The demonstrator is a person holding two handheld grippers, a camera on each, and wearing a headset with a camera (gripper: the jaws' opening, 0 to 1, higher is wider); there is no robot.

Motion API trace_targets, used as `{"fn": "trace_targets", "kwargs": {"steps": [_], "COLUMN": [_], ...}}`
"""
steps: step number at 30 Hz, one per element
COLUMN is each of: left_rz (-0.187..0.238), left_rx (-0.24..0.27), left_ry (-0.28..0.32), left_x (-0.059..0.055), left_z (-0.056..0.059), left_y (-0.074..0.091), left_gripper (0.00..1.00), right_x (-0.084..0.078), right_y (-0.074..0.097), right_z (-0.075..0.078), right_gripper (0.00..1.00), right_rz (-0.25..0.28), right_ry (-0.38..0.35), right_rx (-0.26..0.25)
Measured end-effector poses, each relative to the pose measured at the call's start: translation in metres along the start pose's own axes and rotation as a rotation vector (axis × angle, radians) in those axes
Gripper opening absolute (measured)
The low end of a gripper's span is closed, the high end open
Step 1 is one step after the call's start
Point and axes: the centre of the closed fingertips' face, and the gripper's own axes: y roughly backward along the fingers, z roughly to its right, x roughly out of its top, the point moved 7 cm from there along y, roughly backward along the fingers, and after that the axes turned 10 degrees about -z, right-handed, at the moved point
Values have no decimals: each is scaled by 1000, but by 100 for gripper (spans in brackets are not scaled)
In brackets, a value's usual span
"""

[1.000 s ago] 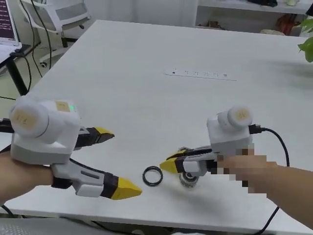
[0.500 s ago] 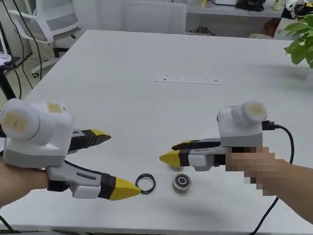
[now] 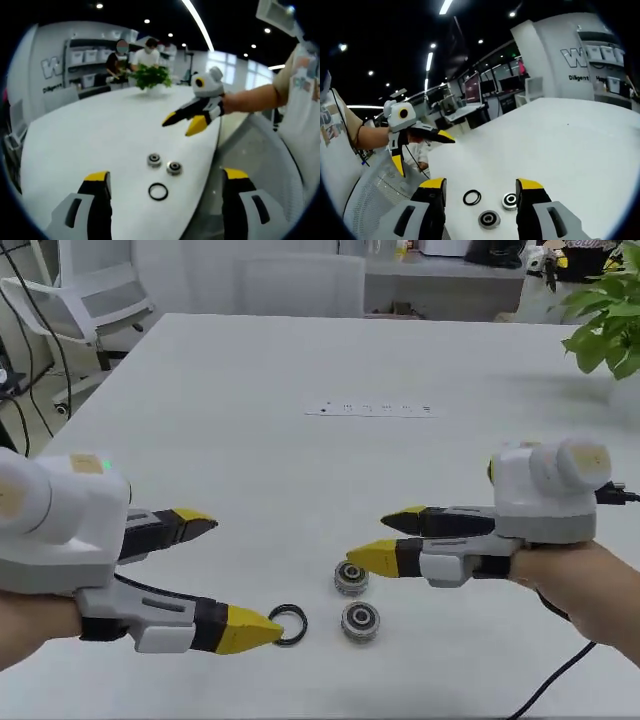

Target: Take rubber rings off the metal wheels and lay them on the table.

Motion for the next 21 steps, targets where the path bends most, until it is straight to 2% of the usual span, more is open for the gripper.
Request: {"fn": "trace_targets", "kwargs": {"steps": [13, 17, 21], "left_rz": [8, 33, 21], "left_rx": [20, 16, 29], "left_ry": [4, 19, 3], "left_x": [-1, 2, -1], "left_z": [7, 12, 16], "left_y": [7, 13, 13], "left_gripper": [94, 94, 94], "right_x": [-8, -14, -21], "right_y": [39, 49, 59], "right_z": [-20, -23, -23], "right_gripper": [62, 65, 68], "right_rz": [-16, -21, -18], "right_ry": [142, 158, 152], "right_rx": [-75, -94, -116]}}
